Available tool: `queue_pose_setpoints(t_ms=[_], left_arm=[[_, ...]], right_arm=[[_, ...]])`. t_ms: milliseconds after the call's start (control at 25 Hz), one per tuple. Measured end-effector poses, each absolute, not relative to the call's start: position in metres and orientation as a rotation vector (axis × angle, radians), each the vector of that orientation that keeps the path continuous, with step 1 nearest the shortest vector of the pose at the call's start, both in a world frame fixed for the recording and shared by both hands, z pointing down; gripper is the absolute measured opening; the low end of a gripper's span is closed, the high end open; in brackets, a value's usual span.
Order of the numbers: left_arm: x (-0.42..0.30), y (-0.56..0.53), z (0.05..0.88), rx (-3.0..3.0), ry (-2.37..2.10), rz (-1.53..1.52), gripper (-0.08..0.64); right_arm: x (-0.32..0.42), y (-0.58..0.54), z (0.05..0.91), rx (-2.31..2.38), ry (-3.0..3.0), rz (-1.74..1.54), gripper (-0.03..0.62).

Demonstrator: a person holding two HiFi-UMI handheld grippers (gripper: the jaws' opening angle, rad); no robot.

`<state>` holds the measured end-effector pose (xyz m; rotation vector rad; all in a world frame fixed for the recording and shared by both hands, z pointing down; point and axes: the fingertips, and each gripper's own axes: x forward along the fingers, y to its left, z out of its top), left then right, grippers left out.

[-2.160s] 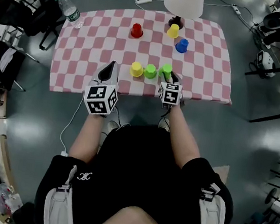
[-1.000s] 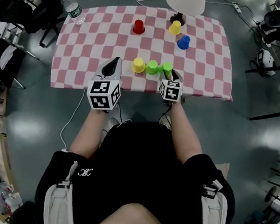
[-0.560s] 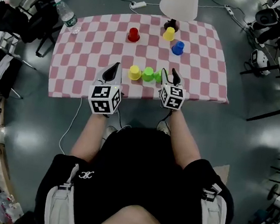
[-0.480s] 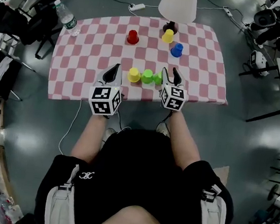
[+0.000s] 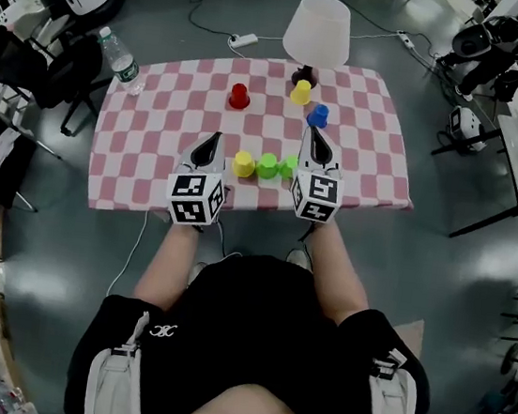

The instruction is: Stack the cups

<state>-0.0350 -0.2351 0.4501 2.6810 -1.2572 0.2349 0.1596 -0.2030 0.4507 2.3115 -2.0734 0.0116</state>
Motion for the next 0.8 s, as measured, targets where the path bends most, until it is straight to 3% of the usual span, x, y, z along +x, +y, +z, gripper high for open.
queue_pose_setpoints(t_ms=[800], left_arm=[[-0.106,-0.245,0.458,2.569,-1.433,0.219,0.015]], right_arm=[[0.081,-0.308,0.433,1.972,-2.287,0.042,0.005]])
